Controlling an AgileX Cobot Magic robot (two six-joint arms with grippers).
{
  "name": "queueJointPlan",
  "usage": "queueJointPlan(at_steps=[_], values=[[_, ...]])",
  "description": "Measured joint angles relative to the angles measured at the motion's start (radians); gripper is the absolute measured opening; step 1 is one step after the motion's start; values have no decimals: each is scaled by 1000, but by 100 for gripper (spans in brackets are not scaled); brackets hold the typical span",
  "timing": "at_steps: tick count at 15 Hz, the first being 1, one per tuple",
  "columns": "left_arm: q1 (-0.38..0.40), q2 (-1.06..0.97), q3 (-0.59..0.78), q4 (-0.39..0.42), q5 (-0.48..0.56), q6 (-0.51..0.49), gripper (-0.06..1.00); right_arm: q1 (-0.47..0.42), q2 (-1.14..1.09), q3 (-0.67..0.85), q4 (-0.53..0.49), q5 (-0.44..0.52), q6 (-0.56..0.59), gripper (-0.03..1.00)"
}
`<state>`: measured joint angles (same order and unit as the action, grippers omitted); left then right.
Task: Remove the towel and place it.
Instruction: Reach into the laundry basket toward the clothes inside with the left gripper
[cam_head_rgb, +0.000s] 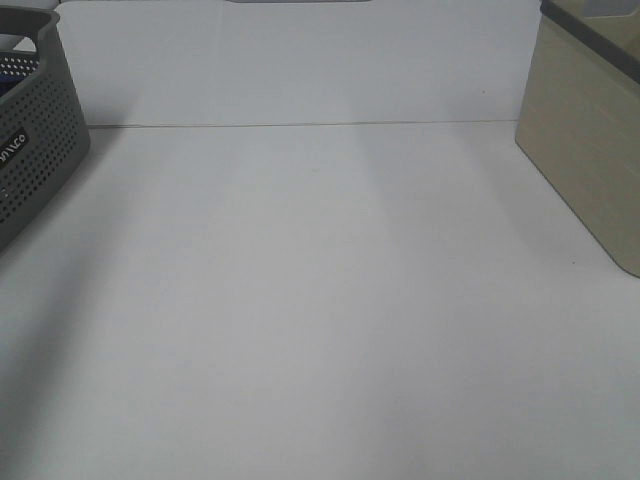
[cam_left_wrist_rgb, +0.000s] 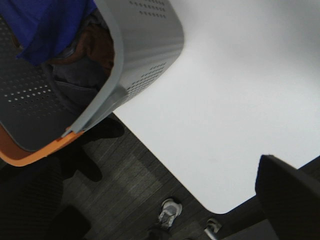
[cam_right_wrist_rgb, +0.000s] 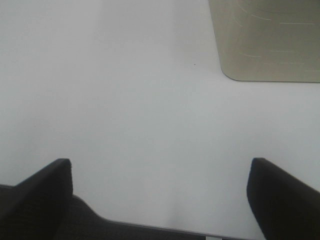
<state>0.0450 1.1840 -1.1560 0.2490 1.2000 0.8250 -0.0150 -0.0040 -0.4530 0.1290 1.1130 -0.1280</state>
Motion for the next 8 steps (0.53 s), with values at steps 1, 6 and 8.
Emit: queueJointPlan(at_steps=[1,6,8], values=[[10,50,-35,29,-1,7,99,0,0,0,0,0,0,91],[160,247,-240,10,-4,76,99,0,0,0,0,0,0,91],[215,323,-337,-46,-4,132,99,0,0,0,1,0,0,91]])
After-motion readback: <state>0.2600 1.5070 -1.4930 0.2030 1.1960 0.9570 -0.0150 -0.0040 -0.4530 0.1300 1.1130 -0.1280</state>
